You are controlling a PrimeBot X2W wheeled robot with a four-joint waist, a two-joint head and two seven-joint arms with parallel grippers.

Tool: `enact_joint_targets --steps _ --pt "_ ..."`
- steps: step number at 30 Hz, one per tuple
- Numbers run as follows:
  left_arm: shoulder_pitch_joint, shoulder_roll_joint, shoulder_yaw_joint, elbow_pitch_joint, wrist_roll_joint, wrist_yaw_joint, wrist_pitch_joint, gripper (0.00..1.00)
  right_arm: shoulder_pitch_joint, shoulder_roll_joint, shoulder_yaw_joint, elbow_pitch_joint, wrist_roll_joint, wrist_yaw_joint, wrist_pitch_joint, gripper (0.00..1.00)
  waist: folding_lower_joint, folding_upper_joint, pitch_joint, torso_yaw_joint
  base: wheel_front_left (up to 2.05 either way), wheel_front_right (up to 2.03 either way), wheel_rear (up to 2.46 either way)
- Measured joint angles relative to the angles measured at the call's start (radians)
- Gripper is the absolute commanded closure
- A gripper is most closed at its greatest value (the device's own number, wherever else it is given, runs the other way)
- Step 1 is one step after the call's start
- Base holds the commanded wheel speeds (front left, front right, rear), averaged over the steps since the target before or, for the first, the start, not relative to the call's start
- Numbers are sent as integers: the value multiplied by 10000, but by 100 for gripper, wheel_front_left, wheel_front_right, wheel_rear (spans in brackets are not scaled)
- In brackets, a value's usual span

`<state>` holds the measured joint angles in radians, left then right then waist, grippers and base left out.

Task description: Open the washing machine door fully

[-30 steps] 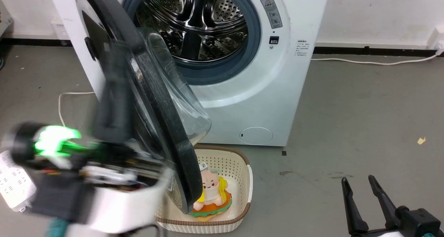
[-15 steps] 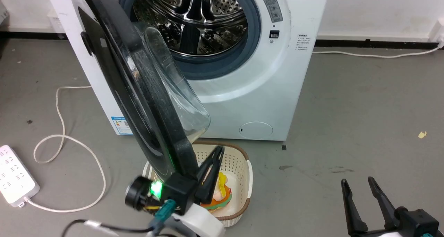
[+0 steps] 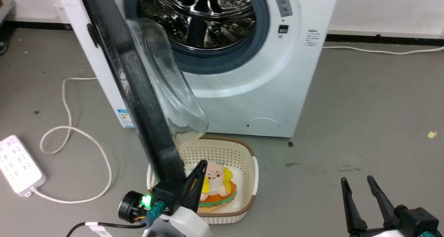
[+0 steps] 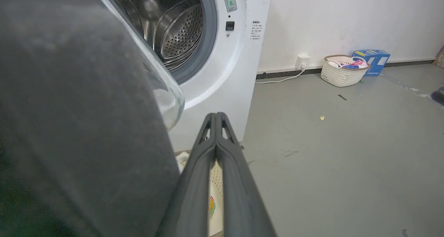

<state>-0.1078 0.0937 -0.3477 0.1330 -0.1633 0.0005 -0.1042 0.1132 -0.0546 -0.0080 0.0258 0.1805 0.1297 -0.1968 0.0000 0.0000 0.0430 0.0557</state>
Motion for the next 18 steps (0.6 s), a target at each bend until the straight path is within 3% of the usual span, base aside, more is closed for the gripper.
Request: enact_joint_targets --steps 12,17,18 --pt "513 347 174 -495 -82 313 84 100 77 4 -81 314 52 0 0 0 0 0 -388 1275 0 0 0" --pt "596 462 228 -656 -190 330 247 100 114 8 0 368 -13 0 13 0 -1 0 -487 2097 0 0 0" --pt "609 662 537 -656 -349 401 274 100 100 6 94 309 -90 0 111 0 -1 -1 -424 2716 0 0 0"
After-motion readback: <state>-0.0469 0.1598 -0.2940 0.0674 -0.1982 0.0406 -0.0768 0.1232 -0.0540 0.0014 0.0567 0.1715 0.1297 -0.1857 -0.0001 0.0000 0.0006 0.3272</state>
